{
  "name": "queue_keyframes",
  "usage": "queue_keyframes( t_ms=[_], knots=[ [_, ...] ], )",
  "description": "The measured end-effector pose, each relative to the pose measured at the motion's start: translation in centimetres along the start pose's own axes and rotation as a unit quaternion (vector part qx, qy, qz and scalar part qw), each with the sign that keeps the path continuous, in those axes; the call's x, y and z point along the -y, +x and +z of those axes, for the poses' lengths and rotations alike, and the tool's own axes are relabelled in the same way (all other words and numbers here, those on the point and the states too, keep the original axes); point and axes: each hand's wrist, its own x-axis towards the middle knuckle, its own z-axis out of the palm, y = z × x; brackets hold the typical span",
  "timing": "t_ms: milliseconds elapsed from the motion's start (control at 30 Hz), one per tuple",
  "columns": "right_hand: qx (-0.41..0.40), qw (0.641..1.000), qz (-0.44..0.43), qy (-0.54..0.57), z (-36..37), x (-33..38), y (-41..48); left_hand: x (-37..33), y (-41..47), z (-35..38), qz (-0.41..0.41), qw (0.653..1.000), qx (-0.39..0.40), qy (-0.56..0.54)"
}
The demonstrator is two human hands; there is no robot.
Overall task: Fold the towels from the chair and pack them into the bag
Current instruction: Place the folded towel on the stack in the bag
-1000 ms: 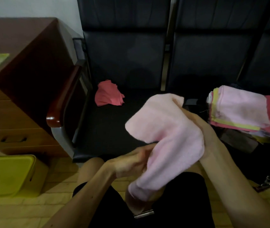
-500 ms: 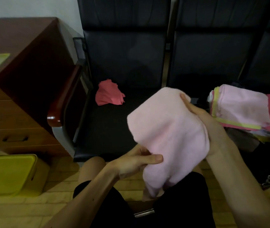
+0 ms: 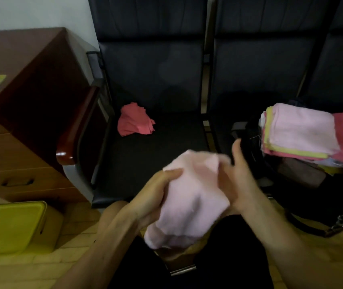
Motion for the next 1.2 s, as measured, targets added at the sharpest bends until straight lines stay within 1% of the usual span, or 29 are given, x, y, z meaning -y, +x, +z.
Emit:
queue_keyframes(
  t_ms=[67, 133, 167, 233, 300, 333, 400, 433, 500, 567, 633, 667, 733, 800, 867, 900, 967, 1033, 1100, 1133, 1200],
  knots=[
    [0.079, 0.995, 0.065, 0.011, 0.1, -2.3, -0.6, -0.8, 0.0, -0.1, 0.0, 0.999, -0.029, -0.019],
    [0.122, 0.99, 0.071, -0.03, -0.2, -3.4, -1.1, -1.2, 0.2, -0.7, -0.001, 0.998, -0.062, 0.004],
    [0.106, 0.991, 0.061, -0.057, -0.3, -3.5, -1.4, -1.2, 0.4, -1.1, -0.002, 0.996, -0.084, 0.008],
    [0.129, 0.986, 0.038, -0.094, -0.9, -3.6, -1.2, -1.1, 0.8, -1.5, 0.01, 0.993, -0.114, 0.008],
    [0.109, 0.988, 0.004, -0.107, -1.3, -3.3, -1.2, -1.0, 0.9, -2.0, 0.036, 0.99, -0.135, 0.014],
    [0.09, 0.991, -0.016, -0.093, -1.5, -3.0, -1.1, -0.9, 0.8, -2.1, 0.045, 0.989, -0.138, 0.016],
    [0.077, 0.984, -0.086, -0.132, -1.4, -2.1, -1.1, -0.7, 0.8, -2.1, 0.045, 0.989, -0.137, 0.017],
    [0.078, 0.972, -0.135, -0.176, -1.1, -1.7, -1.2, -0.6, 0.7, -2.1, 0.04, 0.99, -0.136, 0.02],
    [0.098, 0.931, -0.235, -0.263, -0.3, -0.9, -1.7, -0.4, 0.7, -2.0, 0.032, 0.992, -0.118, 0.039],
    [0.081, 0.897, -0.301, -0.313, 0.2, -0.1, -2.1, -0.6, 0.6, -2.0, 0.025, 0.995, -0.082, 0.047],
    [0.054, 0.884, -0.339, -0.317, 0.7, 0.7, -2.2, -0.6, 0.2, -2.3, 0.013, 0.999, -0.034, 0.012],
    [0.037, 0.883, -0.345, -0.317, 0.8, 1.1, -2.1, -0.4, 0.0, -2.6, 0.003, 1.0, -0.008, -0.028],
    [0.016, 0.895, -0.33, -0.301, 0.9, 1.9, -2.2, 0.2, -0.1, -3.3, -0.005, 0.991, 0.048, -0.123],
    [0.027, 0.914, -0.305, -0.267, 1.0, 2.1, -2.4, 0.9, -0.1, -3.5, -0.002, 0.981, 0.104, -0.165],
    [0.036, 0.936, -0.276, -0.217, 1.1, 2.3, -2.6, 1.7, 0.1, -3.6, -0.008, 0.978, 0.136, -0.156],
    [0.038, 0.944, -0.262, -0.195, 1.2, 2.5, -2.4, 2.0, 0.3, -3.6, -0.014, 0.98, 0.139, -0.142],
    [0.039, 0.953, -0.237, -0.182, 1.2, 2.9, -2.3, 2.3, 0.2, -3.3, -0.009, 0.986, 0.144, -0.081],
    [0.05, 0.957, -0.225, -0.176, 1.0, 3.3, -2.3, 1.7, -0.1, -2.7, 0.01, 0.994, 0.106, 0.005],
    [0.083, 0.958, -0.222, -0.164, 0.4, 3.2, -2.3, 0.5, -0.4, -2.1, 0.041, 0.998, 0.031, 0.045],
    [0.085, 0.954, -0.215, -0.193, 0.2, 3.0, -2.5, -0.4, -0.5, -2.0, 0.069, 0.997, -0.01, 0.046],
    [0.066, 0.936, -0.176, -0.298, -0.1, 2.2, -2.4, -2.3, -0.6, -2.1, 0.116, 0.989, -0.085, 0.046]
  ],
)
